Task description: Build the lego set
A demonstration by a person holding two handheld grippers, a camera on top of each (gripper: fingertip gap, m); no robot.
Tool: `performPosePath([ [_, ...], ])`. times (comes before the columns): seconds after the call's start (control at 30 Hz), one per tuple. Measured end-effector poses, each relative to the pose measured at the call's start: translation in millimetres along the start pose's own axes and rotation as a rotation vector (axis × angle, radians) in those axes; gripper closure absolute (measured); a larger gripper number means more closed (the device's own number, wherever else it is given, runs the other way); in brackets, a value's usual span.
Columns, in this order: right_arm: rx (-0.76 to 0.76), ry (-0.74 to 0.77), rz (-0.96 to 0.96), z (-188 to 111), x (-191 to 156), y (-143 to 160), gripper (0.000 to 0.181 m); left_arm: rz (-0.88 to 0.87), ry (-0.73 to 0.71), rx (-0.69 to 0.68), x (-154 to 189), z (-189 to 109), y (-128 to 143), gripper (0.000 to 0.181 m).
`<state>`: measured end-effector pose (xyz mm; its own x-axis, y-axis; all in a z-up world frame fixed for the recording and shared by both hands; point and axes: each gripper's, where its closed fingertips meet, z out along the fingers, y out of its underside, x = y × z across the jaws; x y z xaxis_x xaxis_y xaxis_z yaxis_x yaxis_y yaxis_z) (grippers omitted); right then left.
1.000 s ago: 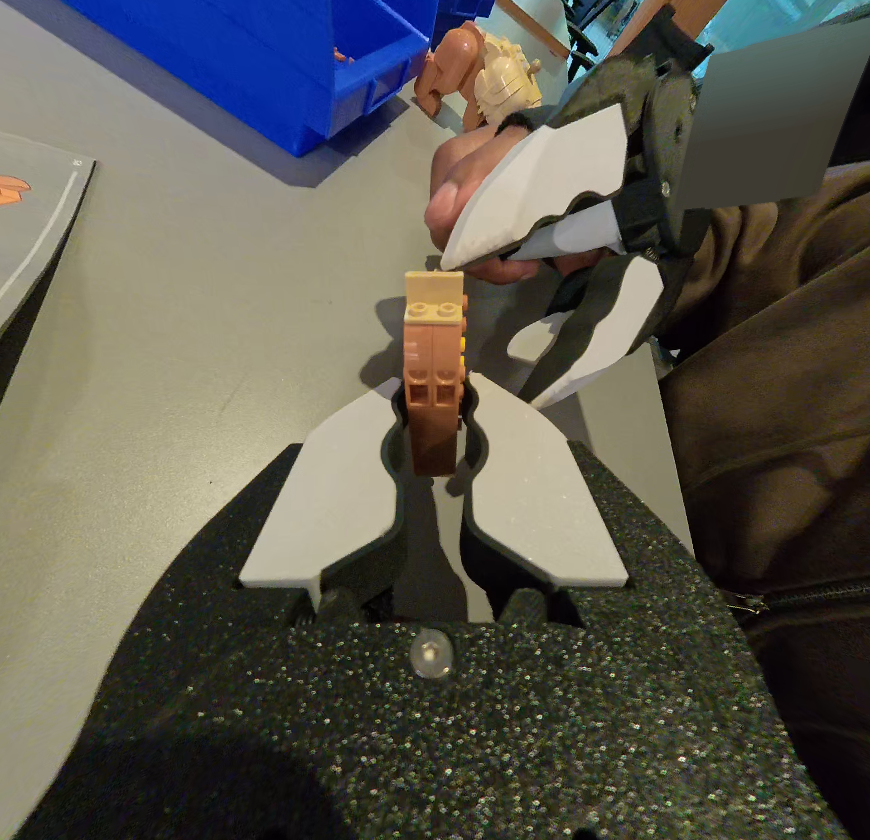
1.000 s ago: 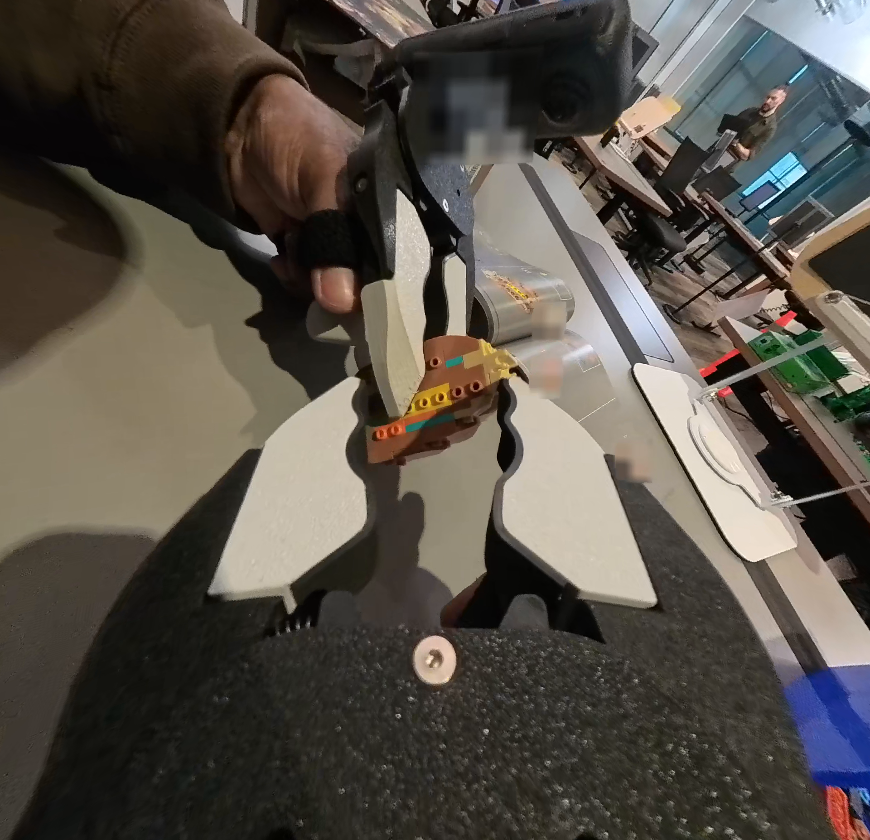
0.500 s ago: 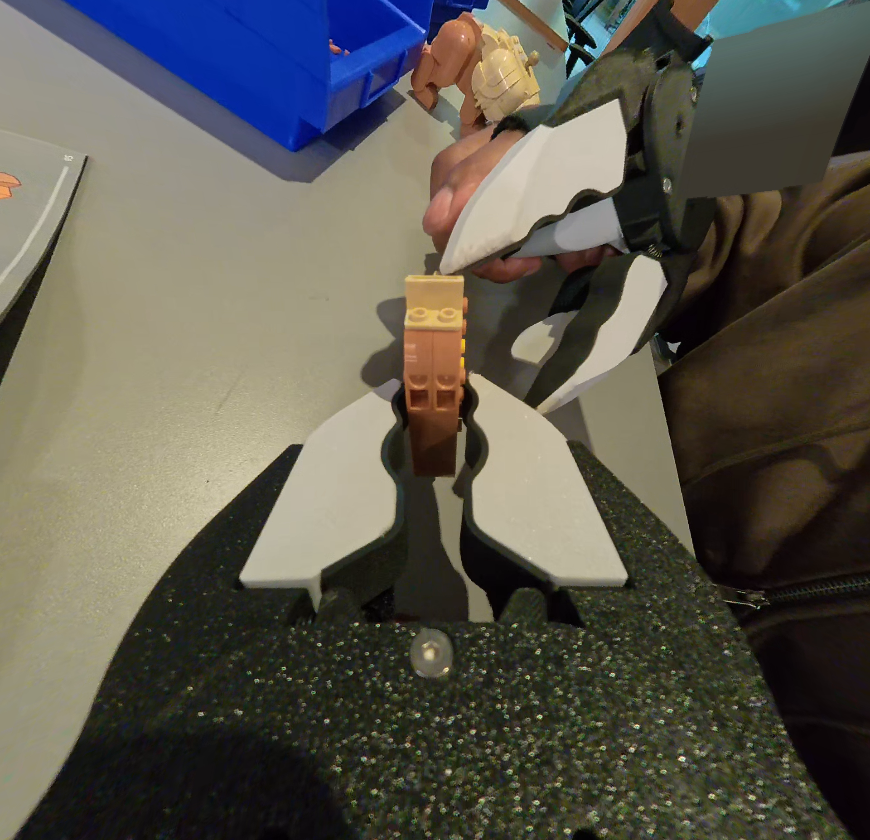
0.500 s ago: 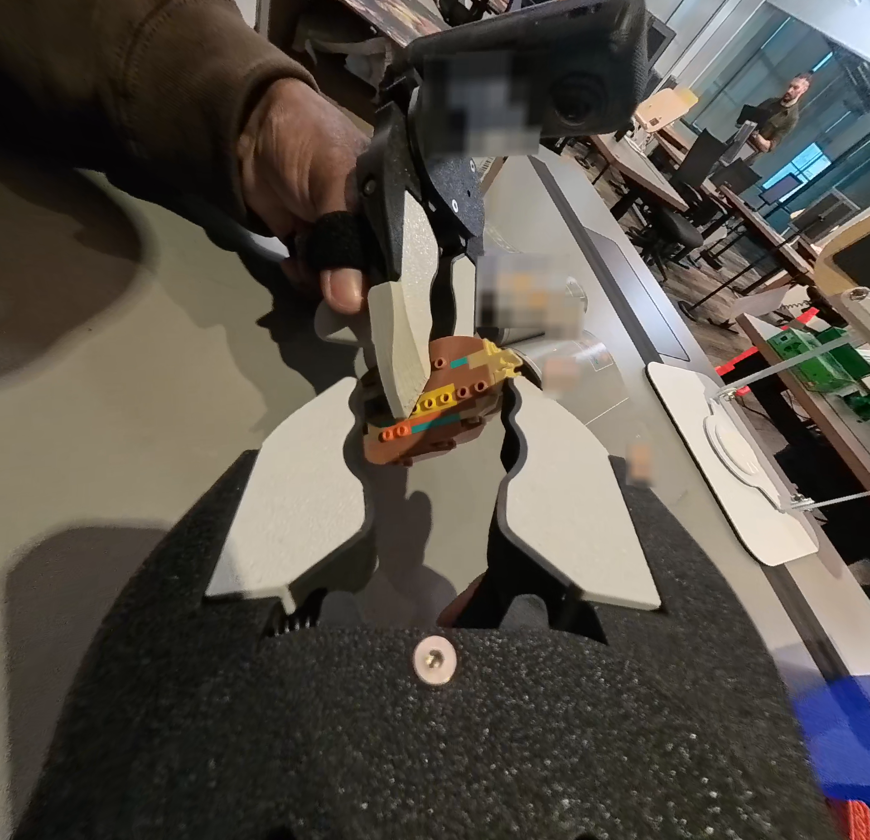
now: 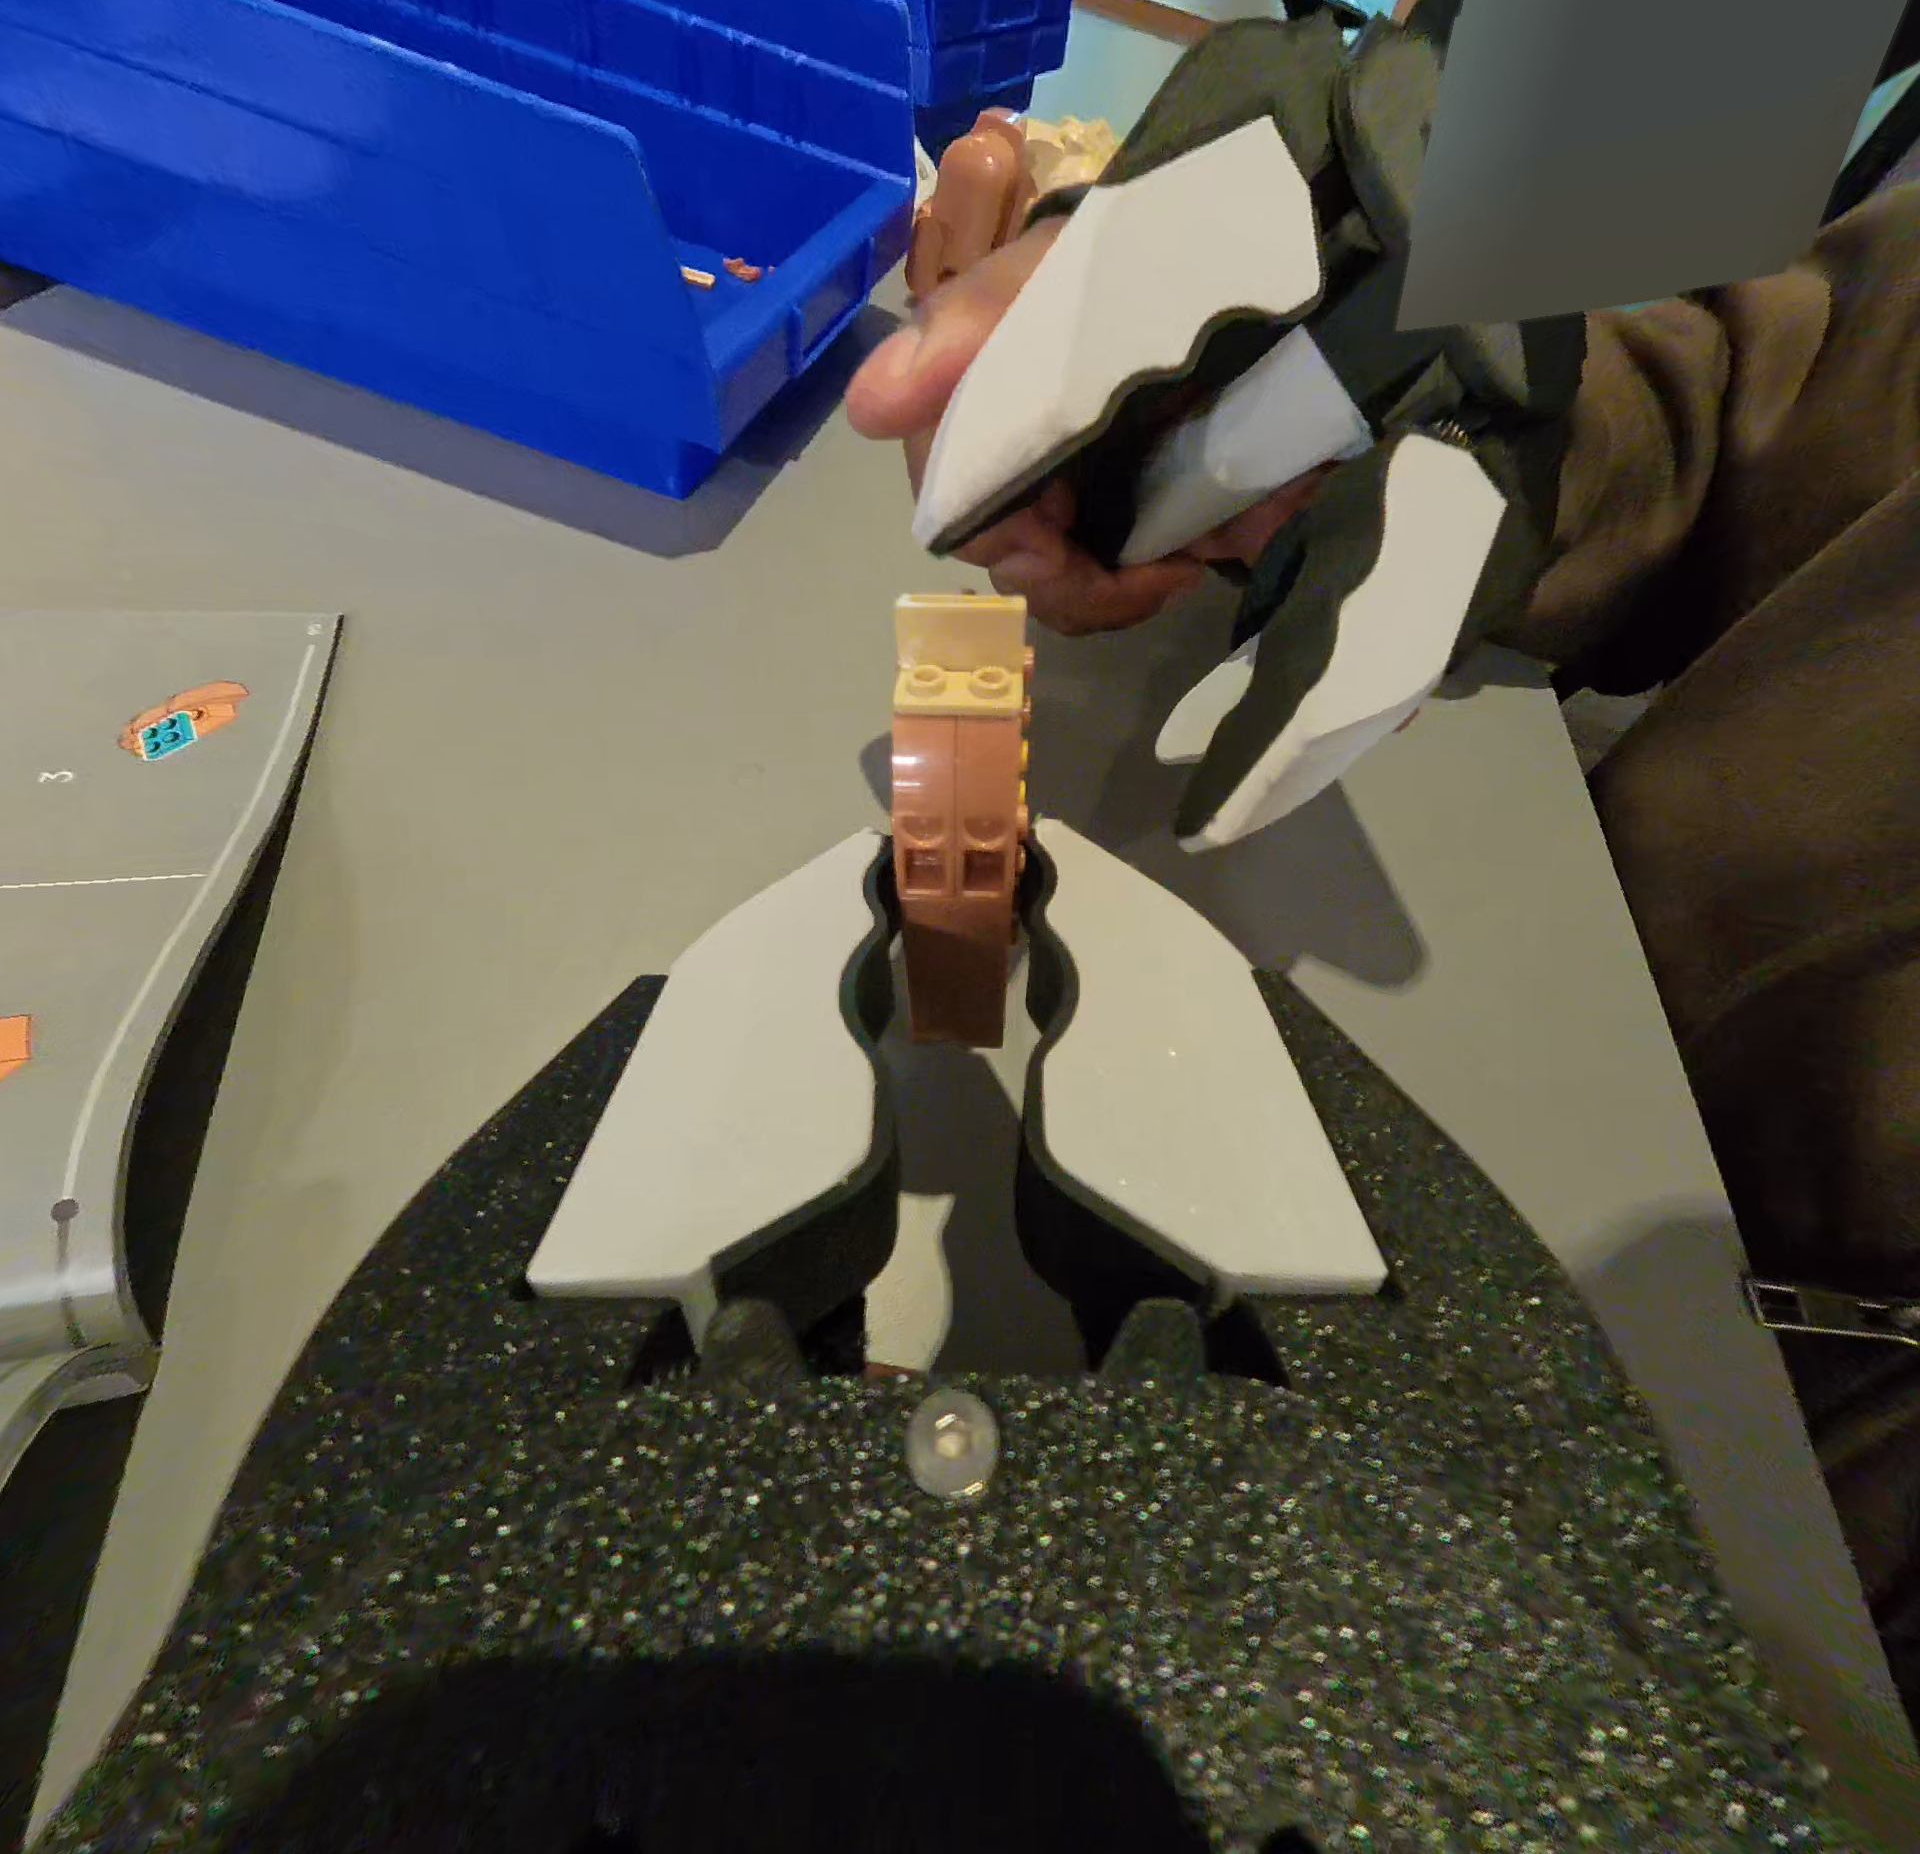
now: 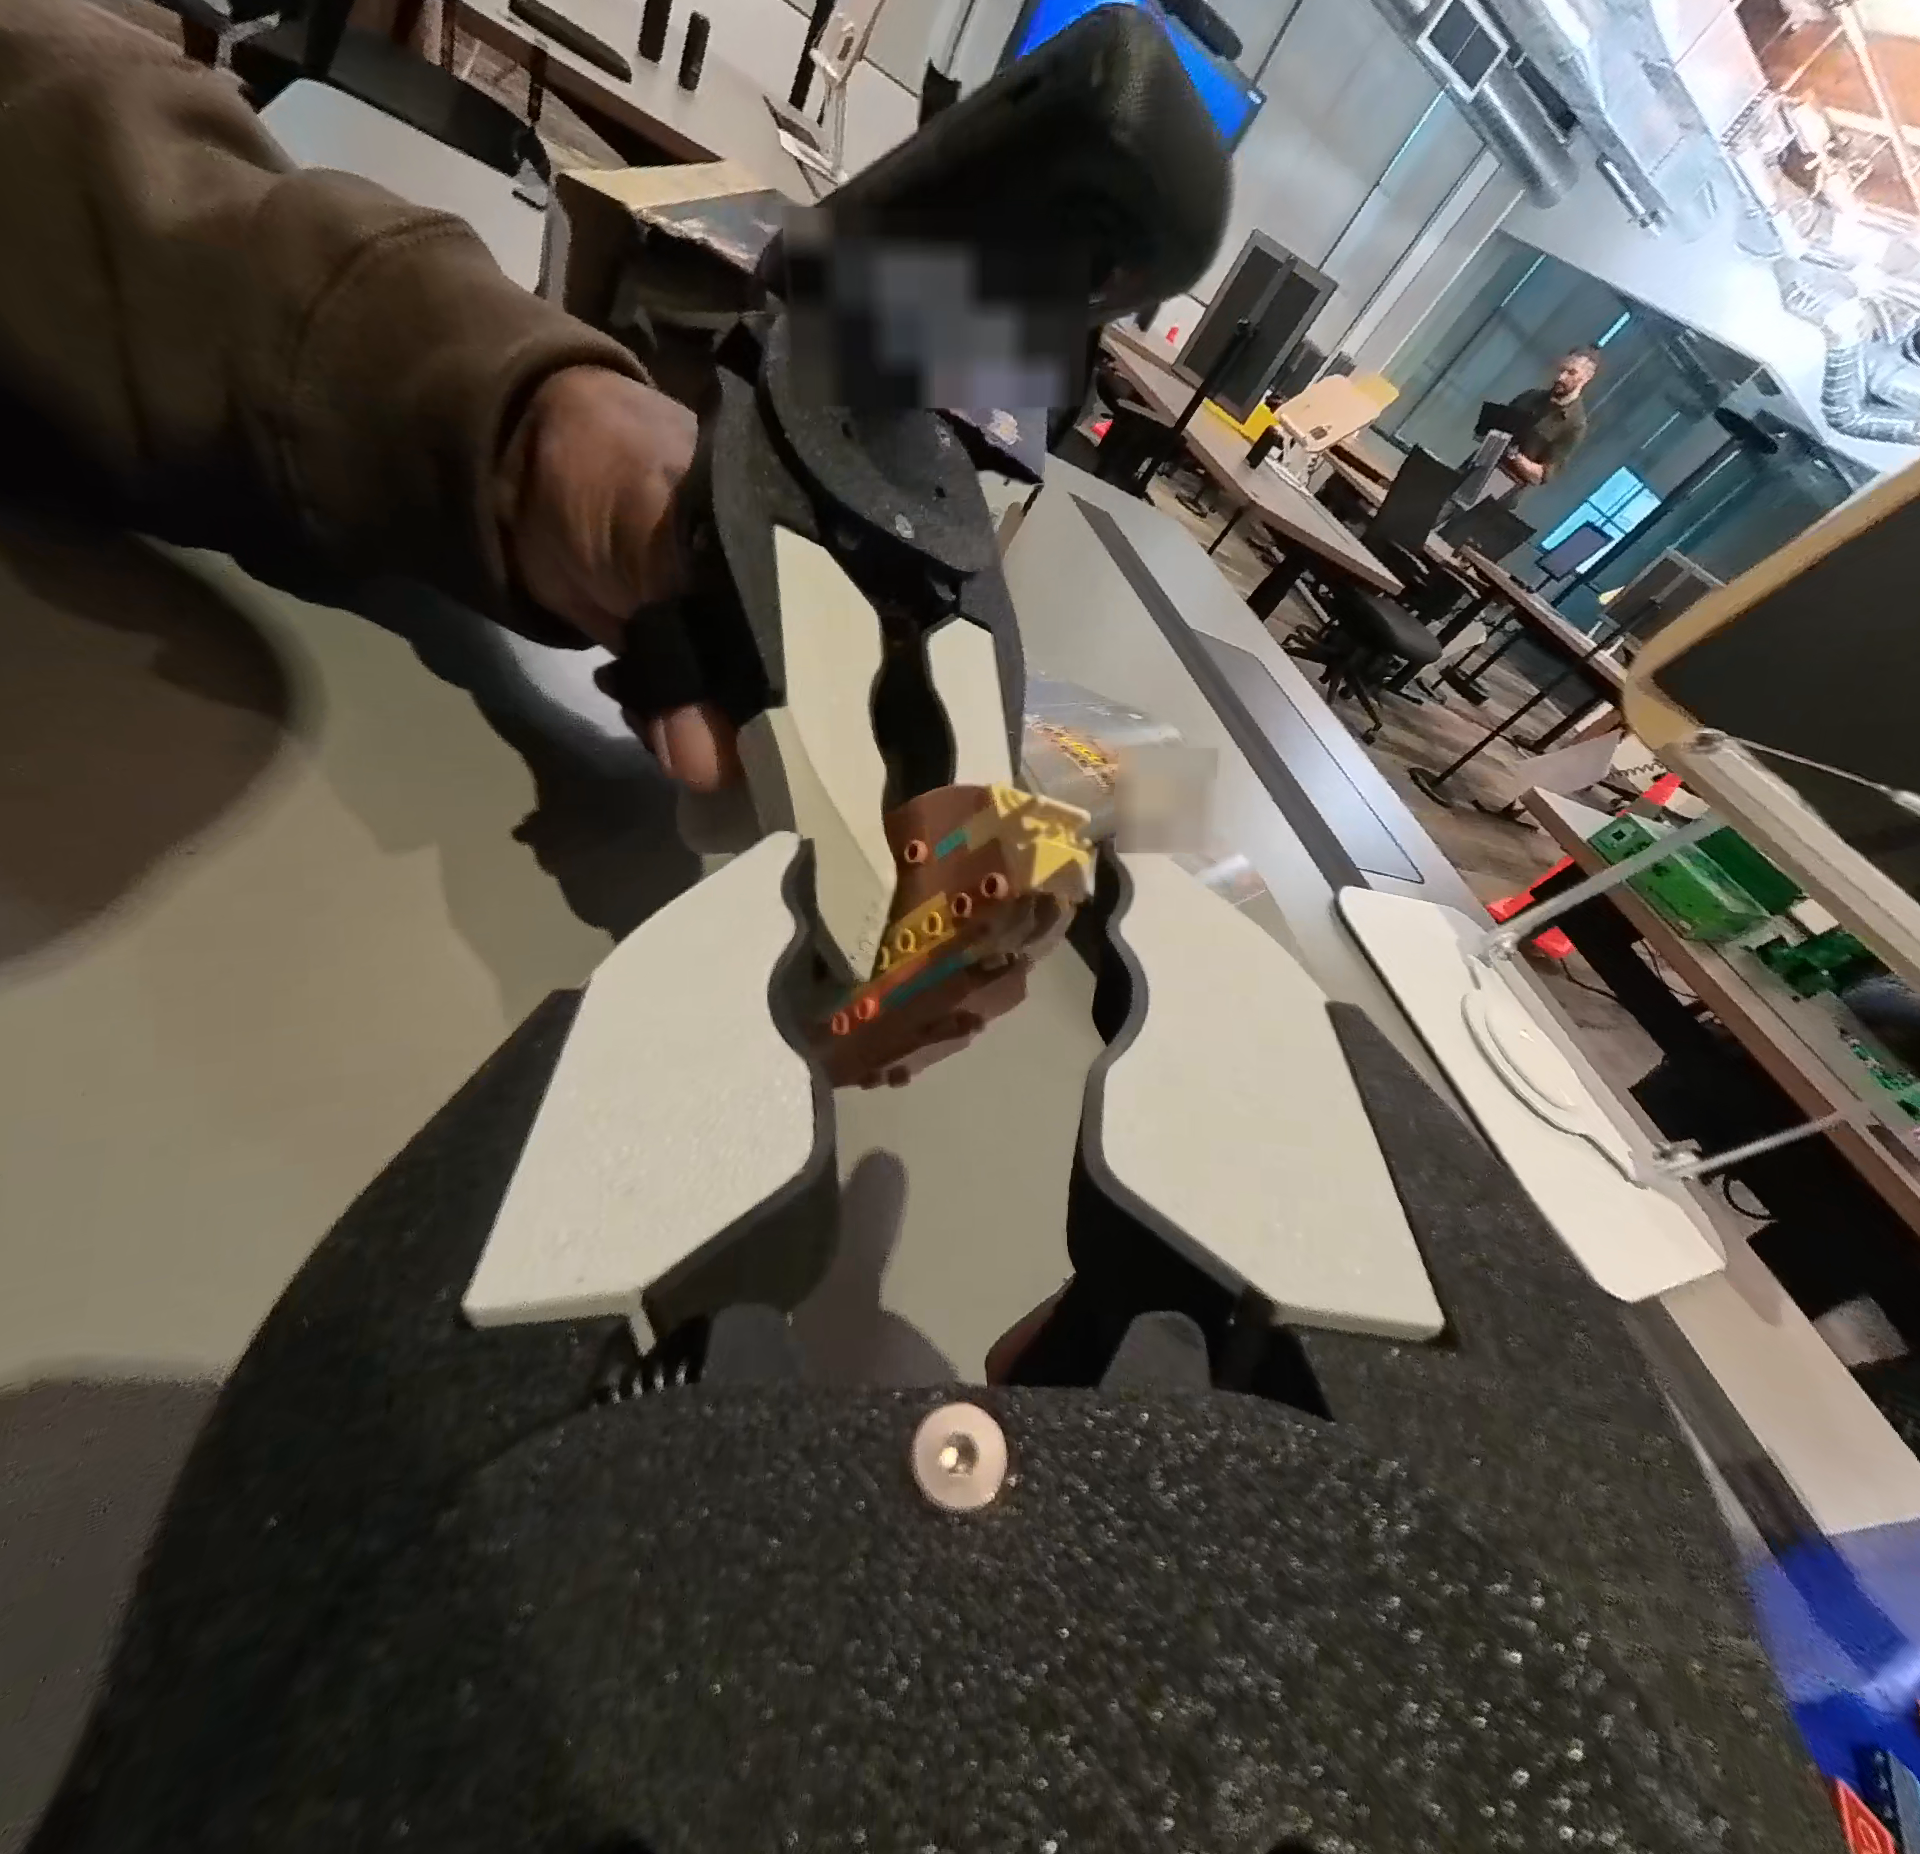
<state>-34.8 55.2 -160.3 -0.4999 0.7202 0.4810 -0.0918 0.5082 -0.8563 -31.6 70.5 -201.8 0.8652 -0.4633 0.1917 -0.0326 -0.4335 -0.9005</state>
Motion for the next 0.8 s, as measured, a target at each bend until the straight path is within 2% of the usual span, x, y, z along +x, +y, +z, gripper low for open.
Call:
performPosePath([
  [0.3,-0.02,-0.018,0.022,2.3,-4.5,5.5,0.132,0.038,-0.017,-0.03,-0.8,1.3,4.4,0.16],
  [0.8,-0.009,-0.012,0.045,5.1,-6.9,6.3,0.126,0.031,-0.02,-0.026,-2.5,-1.1,3.7,0.16],
])
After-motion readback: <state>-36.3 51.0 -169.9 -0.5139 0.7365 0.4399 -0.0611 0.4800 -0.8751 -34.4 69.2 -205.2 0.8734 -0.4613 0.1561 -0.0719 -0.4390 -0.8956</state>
